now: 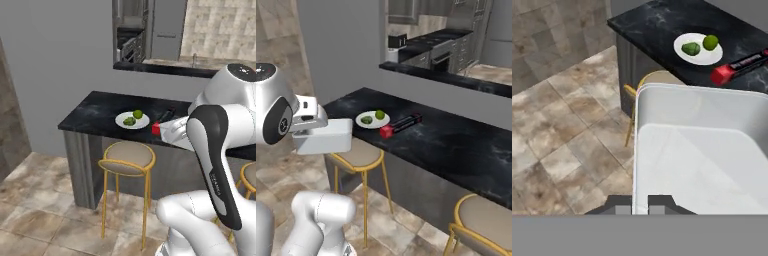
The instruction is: Retrieve the tupperware and aluminum foil from the cabinet and place them on the dining counter near the plate with lime and avocado to prepare for storing leftovers.
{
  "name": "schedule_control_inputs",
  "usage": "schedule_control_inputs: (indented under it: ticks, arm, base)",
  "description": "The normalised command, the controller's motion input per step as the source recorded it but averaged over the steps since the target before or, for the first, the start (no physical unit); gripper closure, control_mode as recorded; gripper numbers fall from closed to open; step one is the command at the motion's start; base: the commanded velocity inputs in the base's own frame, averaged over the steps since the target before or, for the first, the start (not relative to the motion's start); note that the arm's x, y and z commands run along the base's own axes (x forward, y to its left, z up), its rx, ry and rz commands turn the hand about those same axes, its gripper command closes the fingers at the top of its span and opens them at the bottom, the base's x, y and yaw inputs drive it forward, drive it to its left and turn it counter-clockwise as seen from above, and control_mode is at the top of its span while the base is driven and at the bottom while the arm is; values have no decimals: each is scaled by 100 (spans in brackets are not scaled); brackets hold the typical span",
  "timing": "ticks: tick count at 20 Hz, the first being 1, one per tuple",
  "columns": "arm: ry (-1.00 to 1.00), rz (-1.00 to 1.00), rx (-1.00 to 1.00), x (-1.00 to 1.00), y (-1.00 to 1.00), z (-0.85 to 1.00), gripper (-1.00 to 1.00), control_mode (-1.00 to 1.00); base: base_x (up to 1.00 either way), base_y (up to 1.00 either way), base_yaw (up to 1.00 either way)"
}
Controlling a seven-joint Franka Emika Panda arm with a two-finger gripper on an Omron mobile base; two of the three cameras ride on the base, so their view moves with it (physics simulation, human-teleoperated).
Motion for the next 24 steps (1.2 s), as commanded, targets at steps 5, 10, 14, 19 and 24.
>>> schedule_control_inputs:
  ticks: [5,10,14,19,24]
  arm:
    - [0,0,0,0,0,0,100,100]
    - [0,0,0,0,0,0,100,100]
    - [0,0,0,0,0,0,100,100]
    - [0,0,0,0,0,0,100,100]
    - [0,0,0,0,0,0,100,100]
  base:
    - [54,100,-37]
    - [71,100,-40]
    - [83,91,-42]
    - [88,74,-41]
    - [86,54,-37]
